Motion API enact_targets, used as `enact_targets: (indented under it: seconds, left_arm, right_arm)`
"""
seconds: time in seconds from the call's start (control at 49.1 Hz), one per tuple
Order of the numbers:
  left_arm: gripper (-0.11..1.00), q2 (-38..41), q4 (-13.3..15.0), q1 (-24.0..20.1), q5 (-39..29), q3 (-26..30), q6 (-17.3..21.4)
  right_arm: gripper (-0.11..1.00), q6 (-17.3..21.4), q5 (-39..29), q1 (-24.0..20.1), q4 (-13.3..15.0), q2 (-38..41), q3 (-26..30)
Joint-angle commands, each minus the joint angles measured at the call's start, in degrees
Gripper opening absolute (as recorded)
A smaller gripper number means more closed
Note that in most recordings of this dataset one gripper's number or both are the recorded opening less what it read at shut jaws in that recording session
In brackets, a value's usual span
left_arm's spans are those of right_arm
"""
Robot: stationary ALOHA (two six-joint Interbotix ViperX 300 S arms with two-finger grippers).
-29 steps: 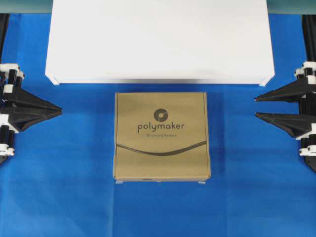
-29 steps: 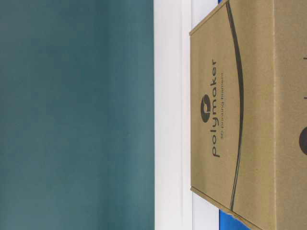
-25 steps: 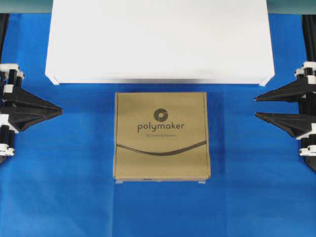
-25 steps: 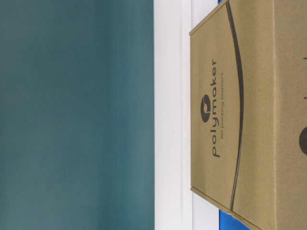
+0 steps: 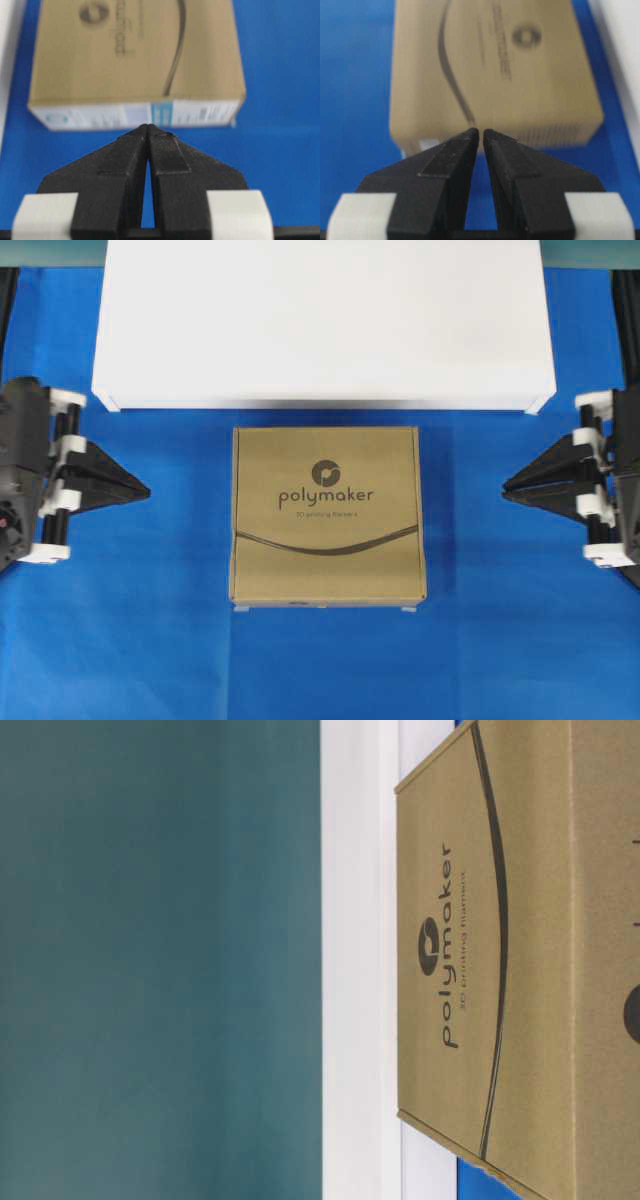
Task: Place the cardboard box on the stand after clamping it between your arms.
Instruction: 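Move both grippers inward toward the left and right sides of the box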
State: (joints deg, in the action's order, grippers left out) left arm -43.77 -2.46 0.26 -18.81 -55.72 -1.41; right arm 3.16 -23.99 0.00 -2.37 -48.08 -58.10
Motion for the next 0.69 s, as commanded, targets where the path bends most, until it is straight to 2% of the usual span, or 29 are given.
enact_targets:
  seconds: [0.0, 0.305, 0.448, 0.529, 0.672]
  left_arm:
    - [0.0, 1.8, -0.2, -0.1, -2.0, 2.1, 0.1]
    - [0.0, 8.3, -0.4, -0.4, -4.1, 4.0, 0.6]
    - [0.02, 11.3, -0.4, -0.8, -4.9, 4.2, 0.6]
    - [0.2, 12.9, -0.4, -0.8, -4.9, 4.2, 0.6]
    - [0.63, 16.0, -0.4, -1.1, -4.5, 4.0, -0.2]
  right_arm:
    - [0.01, 0.5, -2.8, 0.1, 0.0, 3.3, 2.8]
    - [0.06, 0.0, -9.9, 1.5, 1.1, 15.3, 6.4]
    - [0.2, -0.2, -12.2, 1.8, 1.1, 19.1, 8.1]
    - [0.38, -0.6, -13.0, 1.8, 1.1, 20.6, 8.3]
    - [0.81, -1.1, -13.4, 1.9, 1.3, 22.4, 7.9]
